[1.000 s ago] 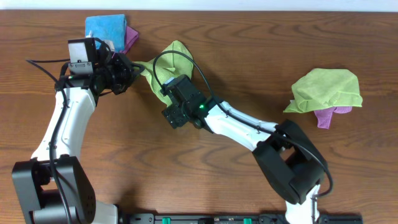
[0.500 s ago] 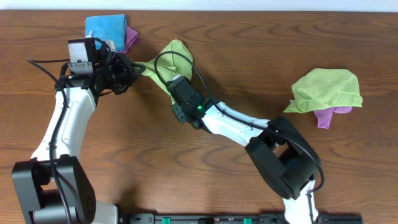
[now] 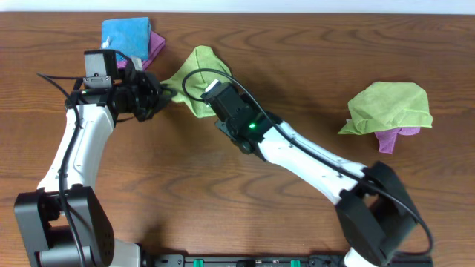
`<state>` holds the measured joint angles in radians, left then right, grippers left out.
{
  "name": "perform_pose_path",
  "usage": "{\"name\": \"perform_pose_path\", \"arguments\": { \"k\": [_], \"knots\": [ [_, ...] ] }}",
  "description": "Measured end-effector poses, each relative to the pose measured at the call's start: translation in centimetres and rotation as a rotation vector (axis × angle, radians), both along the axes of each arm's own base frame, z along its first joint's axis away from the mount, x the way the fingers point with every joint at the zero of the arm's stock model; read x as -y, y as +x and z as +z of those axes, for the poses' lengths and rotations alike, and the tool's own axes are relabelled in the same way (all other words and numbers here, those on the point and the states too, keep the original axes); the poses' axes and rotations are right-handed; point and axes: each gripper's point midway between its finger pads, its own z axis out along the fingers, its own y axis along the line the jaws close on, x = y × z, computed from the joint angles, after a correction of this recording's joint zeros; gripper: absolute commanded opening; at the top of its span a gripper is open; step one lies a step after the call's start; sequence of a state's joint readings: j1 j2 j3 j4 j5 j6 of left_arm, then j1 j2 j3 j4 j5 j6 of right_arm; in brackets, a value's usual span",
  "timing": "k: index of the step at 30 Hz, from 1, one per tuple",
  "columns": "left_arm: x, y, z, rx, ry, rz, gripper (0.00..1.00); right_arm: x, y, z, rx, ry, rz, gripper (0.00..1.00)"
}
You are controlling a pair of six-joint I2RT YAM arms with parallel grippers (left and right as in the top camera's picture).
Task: Fold the cloth
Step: 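Move the right gripper to the towel's right edge and grasp it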
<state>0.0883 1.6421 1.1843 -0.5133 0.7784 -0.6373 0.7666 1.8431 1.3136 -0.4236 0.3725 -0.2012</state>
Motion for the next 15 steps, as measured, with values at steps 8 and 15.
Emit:
{"name": "perform_pose_path", "arguments": {
  "k": [8,15],
  "knots": [
    [-0.1,-4.3,-2.2,-0.149,0.064,-0.085,0.06,3.4,-2.4,-0.3,-0.095,-0.213,0.122,0.25],
    [-0.8,-5.9,-3.3,-0.185,0.140,-0.138,0.06,4.2,-3.4,-1.5,-0.223,-0.069,-0.007,0.74]
  ]
}}
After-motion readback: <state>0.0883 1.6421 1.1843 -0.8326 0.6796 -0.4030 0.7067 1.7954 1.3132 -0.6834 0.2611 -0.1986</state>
